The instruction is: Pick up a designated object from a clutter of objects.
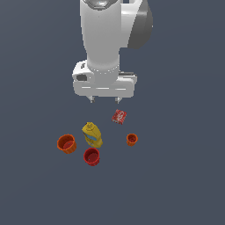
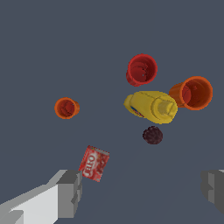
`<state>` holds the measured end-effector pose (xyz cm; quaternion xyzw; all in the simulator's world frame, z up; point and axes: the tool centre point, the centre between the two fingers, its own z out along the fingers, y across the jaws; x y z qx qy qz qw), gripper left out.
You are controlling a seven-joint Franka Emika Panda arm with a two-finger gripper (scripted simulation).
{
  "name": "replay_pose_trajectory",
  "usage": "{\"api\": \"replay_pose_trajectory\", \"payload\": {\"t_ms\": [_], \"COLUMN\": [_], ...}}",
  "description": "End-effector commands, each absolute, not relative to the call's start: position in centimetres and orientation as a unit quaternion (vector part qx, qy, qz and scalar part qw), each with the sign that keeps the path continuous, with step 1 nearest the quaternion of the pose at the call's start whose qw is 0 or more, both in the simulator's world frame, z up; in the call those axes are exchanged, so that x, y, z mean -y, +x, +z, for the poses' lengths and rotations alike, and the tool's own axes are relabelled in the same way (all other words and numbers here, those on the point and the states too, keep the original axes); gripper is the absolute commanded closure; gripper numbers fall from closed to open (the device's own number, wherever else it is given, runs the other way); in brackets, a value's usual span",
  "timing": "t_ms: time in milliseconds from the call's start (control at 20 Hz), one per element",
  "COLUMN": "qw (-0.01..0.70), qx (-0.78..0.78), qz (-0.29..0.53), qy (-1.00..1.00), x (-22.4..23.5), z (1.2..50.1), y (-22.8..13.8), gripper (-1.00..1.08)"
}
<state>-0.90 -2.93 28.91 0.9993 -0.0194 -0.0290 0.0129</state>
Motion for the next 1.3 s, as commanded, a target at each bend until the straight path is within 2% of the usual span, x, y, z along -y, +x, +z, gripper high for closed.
{"api": "replay_pose_trajectory", "payload": {"t_ms": [0, 800, 1250], "qw": [0.013, 0.012, 0.009], "qx": [0.019, 0.022, 0.067], "qz": [-0.029, -0.033, -0.029], "qy": [0.999, 0.999, 0.997], "x": [2.9, 4.6, 5.0], "z": [28.9, 29.2, 27.5], "y": [-0.9, -1.0, 1.1], "gripper": [-0.92, -0.92, -0.92]}}
